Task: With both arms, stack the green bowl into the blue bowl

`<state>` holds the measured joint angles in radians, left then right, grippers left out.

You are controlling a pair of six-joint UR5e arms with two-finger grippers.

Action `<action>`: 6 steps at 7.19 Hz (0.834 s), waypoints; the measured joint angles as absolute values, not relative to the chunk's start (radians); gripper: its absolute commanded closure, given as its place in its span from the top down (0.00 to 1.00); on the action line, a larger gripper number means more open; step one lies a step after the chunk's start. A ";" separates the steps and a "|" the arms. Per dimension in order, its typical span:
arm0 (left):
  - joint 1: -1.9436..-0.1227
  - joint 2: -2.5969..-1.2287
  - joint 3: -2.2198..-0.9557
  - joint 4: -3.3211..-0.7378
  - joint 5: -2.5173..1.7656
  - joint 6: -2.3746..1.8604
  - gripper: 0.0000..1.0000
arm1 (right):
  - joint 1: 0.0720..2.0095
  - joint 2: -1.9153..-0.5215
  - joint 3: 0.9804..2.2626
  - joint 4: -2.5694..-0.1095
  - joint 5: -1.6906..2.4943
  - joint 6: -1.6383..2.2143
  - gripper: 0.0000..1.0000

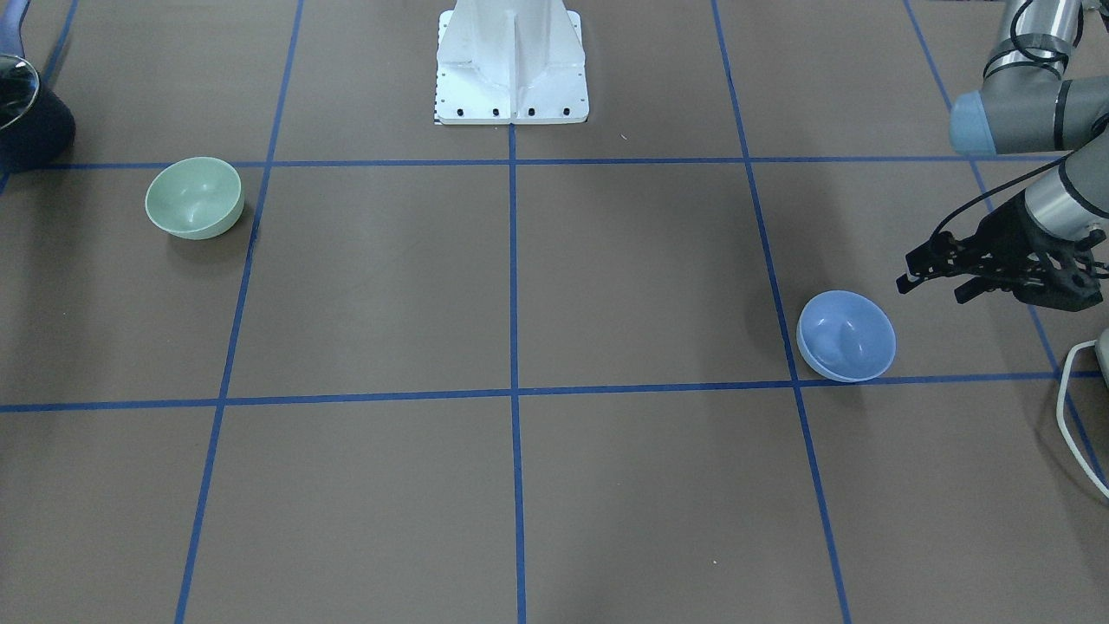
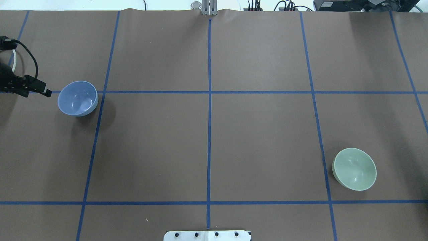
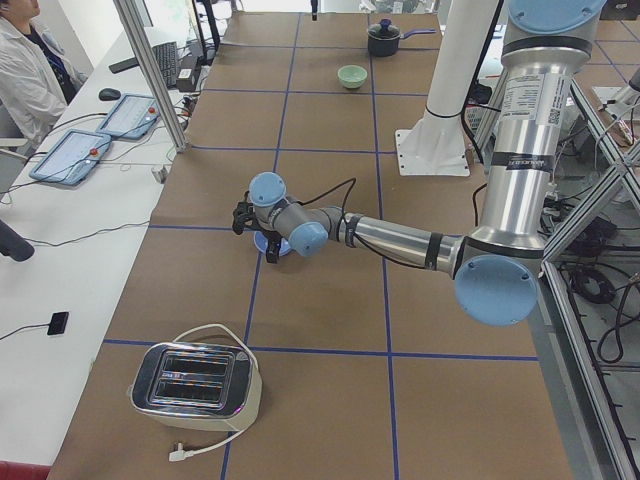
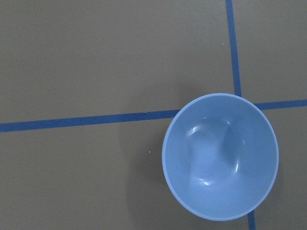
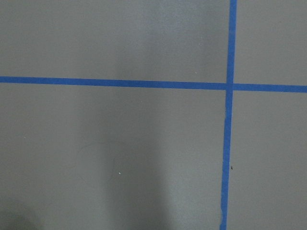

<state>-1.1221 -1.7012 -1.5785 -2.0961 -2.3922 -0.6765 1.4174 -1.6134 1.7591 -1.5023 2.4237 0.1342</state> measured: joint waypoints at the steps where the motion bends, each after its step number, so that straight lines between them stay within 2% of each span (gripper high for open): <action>1: -1.113 -1.730 -1.524 -2.124 -2.387 -0.678 0.88 | 1.411 -1.615 1.758 -1.468 2.425 0.135 1.00; 3: -1.099 -1.768 -1.463 -2.148 -2.370 -0.680 0.73 | 1.403 -1.615 1.758 -1.444 2.426 0.136 1.00; 6: -1.076 -1.785 -1.435 -2.154 -2.365 -0.682 0.73 | 1.391 -1.616 1.758 -1.436 2.426 0.136 1.00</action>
